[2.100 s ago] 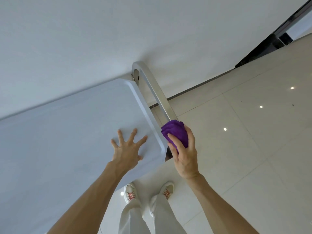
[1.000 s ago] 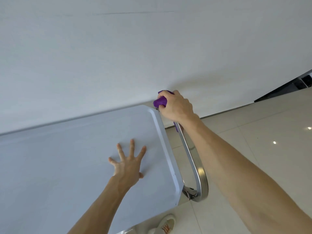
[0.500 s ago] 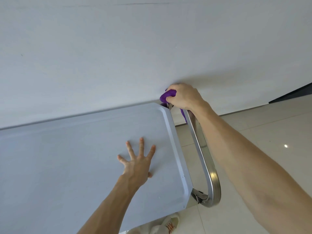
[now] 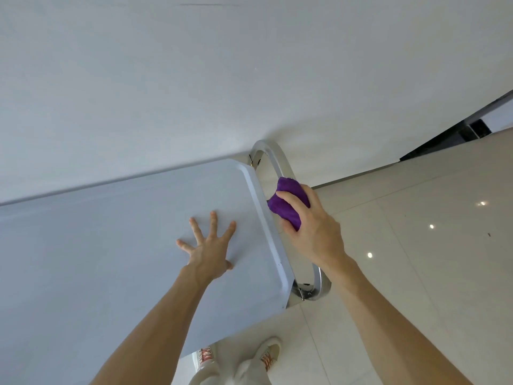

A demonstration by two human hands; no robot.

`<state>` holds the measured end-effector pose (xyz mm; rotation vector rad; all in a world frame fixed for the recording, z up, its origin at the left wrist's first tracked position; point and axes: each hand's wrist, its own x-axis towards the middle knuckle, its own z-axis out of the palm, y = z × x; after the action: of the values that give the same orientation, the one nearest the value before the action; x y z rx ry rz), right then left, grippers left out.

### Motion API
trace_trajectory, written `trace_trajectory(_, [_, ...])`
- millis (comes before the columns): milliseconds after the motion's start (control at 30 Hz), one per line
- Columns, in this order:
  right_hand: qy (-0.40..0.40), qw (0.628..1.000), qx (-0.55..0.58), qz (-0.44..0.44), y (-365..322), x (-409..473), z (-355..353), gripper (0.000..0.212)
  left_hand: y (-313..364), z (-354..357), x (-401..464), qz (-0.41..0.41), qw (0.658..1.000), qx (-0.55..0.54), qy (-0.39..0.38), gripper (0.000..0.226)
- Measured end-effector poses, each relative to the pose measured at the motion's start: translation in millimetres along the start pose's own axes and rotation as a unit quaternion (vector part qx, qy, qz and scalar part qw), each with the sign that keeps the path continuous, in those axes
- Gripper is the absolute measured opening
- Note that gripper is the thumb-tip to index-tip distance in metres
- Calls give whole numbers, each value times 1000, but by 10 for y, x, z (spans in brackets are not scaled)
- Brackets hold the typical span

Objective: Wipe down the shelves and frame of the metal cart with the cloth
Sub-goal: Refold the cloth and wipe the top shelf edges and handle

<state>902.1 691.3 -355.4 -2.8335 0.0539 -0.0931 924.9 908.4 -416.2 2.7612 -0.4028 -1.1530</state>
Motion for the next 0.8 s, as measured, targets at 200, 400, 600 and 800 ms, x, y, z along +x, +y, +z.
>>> trace_trajectory(200, [14, 998, -59, 8, -80, -438, -164, 53, -120, -60, -304, 46, 986, -148, 64, 63])
trace_trajectory(400, [50, 998, 29, 6, -260, -830, -463, 66, 34, -126, -1085, 76, 827, -549, 91, 22])
trace_trajectory(600, [-48, 966, 249, -56, -599, -1105, -648, 84, 366, -14, -1789, 114, 729, -671, 80, 44])
trace_trajectory(800, [-166, 907, 362, -136, -962, -1381, -643, 83, 276, 221, -2396, 57, 703, -688, 169, 50])
